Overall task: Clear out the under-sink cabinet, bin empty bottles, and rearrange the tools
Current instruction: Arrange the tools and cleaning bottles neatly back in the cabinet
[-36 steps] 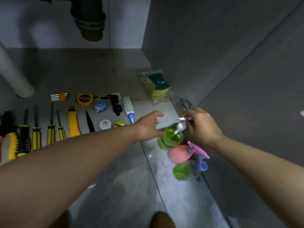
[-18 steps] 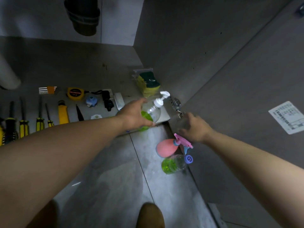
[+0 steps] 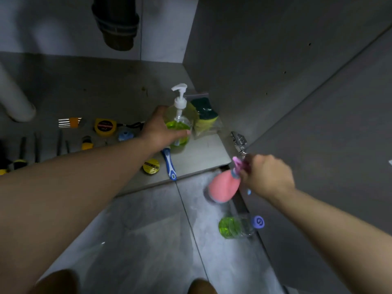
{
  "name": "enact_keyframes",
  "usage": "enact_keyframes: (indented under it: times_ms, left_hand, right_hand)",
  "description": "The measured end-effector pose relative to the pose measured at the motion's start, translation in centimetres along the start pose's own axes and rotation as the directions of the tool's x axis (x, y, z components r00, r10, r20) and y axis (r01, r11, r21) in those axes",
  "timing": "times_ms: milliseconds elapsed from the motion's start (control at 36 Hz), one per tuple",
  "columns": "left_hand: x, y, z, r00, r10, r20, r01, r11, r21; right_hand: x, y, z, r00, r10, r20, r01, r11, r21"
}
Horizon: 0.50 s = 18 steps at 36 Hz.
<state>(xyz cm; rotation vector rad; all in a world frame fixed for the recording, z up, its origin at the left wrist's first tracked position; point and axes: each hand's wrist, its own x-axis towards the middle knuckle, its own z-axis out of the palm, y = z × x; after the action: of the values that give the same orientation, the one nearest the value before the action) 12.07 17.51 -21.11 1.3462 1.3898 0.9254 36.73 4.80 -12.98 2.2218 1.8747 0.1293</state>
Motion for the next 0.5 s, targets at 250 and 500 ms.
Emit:
enact_keyframes:
  times_ms: [250, 500]
  left_hand:
    - [4.1, -0.2, 0.8, 1.0, -0.022, -0.019, 0.023, 0.997, 0.068]
    - [7.2, 0.6, 2.4, 0.999, -0.038, -0.003, 0.038, 0.976, 0.214]
  right_hand:
    - [5.4, -1.1, -5.4, 0.983, -0.035, -0.181, 0.07, 0.979, 0.191]
    - [10.0, -2.0, -3.3, 0.954, -0.091, -0.286, 0.135, 0.981, 0.139]
